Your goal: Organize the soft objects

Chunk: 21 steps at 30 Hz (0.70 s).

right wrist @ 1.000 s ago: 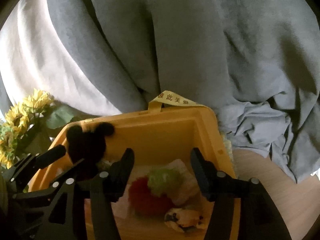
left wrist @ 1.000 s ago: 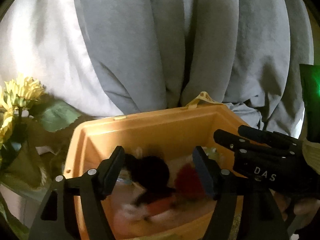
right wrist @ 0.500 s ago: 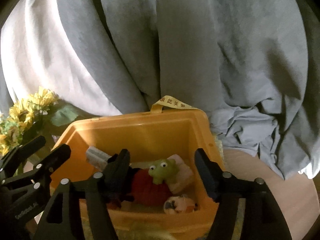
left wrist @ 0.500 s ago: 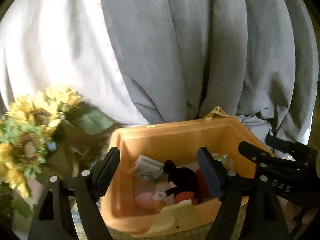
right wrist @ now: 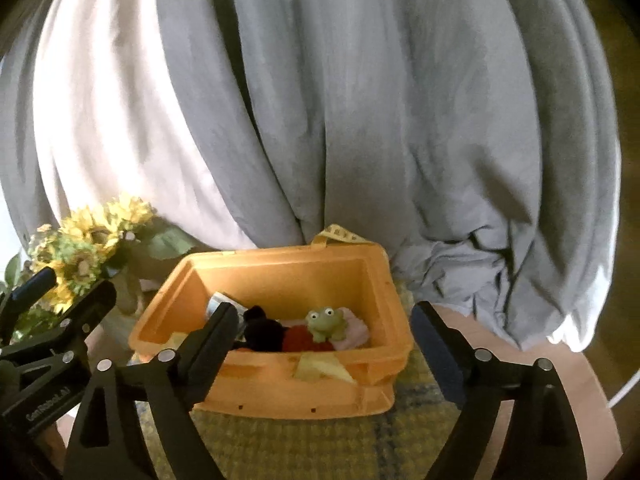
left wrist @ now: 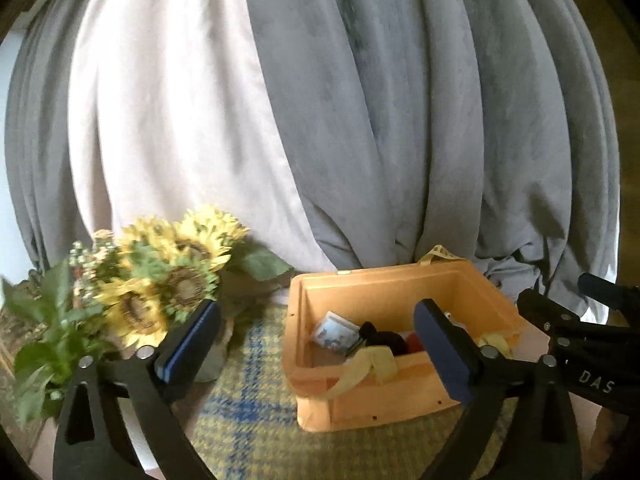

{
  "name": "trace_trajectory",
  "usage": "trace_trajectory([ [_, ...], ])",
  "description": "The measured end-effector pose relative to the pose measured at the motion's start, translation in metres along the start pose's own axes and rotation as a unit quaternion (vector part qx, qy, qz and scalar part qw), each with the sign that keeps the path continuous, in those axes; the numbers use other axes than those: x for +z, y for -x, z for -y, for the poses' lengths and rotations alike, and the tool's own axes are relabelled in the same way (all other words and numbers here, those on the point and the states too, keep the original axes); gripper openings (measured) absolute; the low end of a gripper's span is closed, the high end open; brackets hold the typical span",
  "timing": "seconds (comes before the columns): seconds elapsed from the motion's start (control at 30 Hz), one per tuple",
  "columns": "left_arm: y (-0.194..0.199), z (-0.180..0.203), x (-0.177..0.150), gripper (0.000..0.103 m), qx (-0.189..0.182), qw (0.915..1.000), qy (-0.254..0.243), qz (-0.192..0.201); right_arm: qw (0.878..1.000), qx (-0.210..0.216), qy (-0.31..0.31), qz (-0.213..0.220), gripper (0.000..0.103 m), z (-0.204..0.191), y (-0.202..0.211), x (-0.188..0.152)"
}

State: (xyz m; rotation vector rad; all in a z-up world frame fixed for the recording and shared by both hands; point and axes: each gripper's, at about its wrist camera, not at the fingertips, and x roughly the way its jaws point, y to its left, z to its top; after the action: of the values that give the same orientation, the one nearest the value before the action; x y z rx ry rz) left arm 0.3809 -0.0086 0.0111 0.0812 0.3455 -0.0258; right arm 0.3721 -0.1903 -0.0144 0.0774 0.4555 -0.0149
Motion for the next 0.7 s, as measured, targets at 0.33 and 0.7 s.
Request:
trace_trajectory([
  [0.33, 0.077, -0.013, -0.016, 0.103, -0.009, 0.9999, -0.007, 0.011, 0.999, -0.011, -0.004, 0.035, 0.094, -0.015, 0.085, -0.026],
  [0.7, 0.154, -0.011, -0.037, 0.103, -0.022, 0.9995, -0.015, 0.020, 0.998, -0.022, -0.012, 0.050, 0.096, -0.020, 0.165, -0.060],
])
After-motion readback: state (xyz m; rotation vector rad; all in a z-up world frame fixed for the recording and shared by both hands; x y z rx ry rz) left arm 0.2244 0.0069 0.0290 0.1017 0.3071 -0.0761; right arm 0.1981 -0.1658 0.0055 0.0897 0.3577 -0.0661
